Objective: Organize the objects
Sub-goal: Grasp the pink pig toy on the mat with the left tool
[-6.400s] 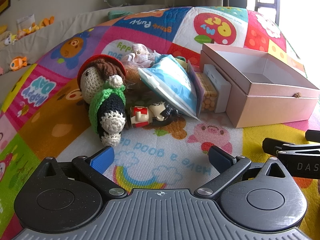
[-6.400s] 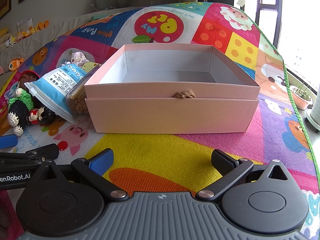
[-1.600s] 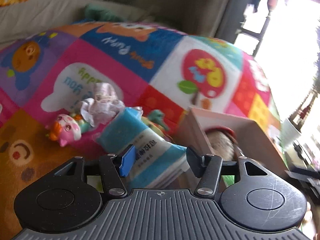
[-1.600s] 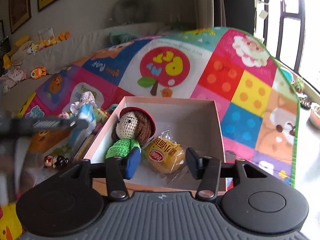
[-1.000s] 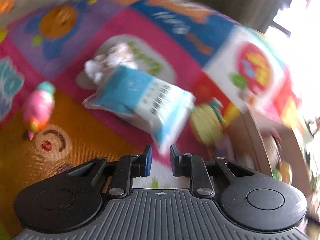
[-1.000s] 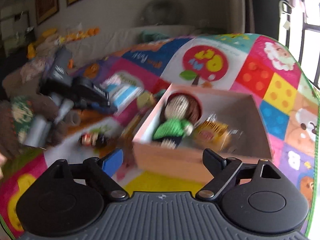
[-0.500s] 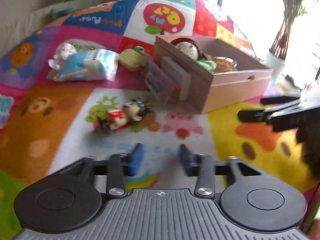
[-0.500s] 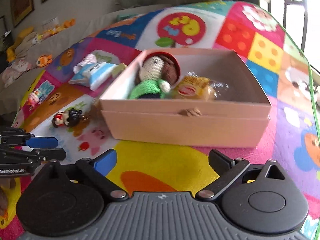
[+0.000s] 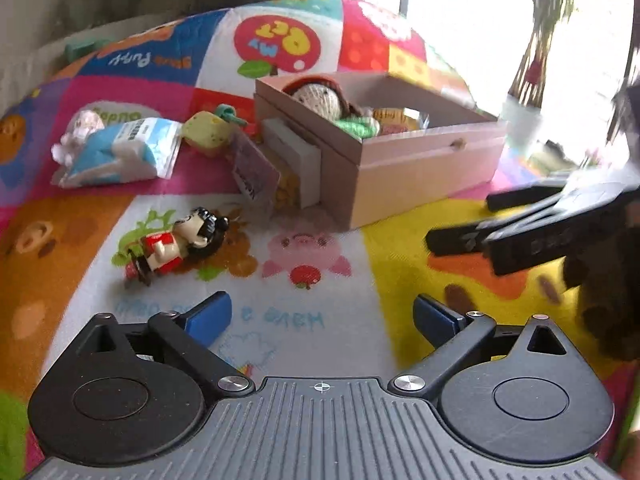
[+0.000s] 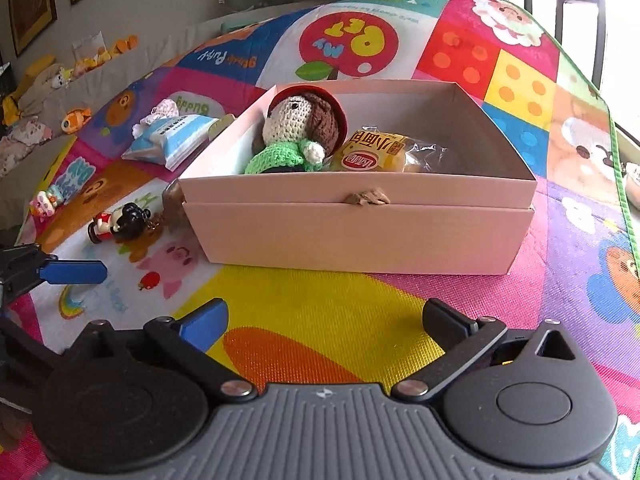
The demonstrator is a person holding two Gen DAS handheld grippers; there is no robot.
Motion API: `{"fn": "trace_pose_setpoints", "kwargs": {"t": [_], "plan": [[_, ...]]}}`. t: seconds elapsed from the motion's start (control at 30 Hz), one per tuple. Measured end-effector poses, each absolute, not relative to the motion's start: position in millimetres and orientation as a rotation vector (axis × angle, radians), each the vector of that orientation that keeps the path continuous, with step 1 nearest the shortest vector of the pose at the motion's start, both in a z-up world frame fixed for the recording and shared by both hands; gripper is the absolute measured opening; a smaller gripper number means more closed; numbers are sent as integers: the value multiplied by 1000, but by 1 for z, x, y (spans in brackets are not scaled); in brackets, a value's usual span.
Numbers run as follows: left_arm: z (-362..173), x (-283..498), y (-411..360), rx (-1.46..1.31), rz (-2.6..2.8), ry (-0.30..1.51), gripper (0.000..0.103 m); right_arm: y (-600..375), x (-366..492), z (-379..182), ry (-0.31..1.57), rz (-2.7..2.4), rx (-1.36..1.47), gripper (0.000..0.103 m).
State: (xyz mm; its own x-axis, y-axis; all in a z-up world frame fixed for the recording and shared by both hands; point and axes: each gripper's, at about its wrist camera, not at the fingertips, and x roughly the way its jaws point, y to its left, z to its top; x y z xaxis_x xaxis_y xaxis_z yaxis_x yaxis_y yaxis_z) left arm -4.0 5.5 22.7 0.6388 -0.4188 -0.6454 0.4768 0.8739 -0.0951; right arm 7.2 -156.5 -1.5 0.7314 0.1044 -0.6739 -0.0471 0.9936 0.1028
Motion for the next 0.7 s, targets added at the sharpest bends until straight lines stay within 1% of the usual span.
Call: {"fn": "trace_pose_setpoints", "kwargs": {"t": [0.07,0.13,0.23,0.33,0.4,0.5,0.67,0.7], "plan": [[29,-4,26,-8,-532,703,99,-155,8,-2,749,79,68,103],[42,-7,56,-44,-480,636,99,-153,8,-2,753,76,56,103],[59,-5,116,17,-275,506,99,-149,9,-3,761,66,26,103],[61,20,193,46,-25,467,99,-144,11,-4,769,52,-6,103],[51,45,242,73,99,477,99,-144,11,-5,769,51,-8,103],[26,90,289,79,155,559,99,-143,10,-5,770,49,-12,103],[-21,152,331,16,234,711,98,-143,10,-5,771,47,-13,103],[-26,155,339,-26,223,708,94,-143,10,-5,771,46,-12,103]]}}
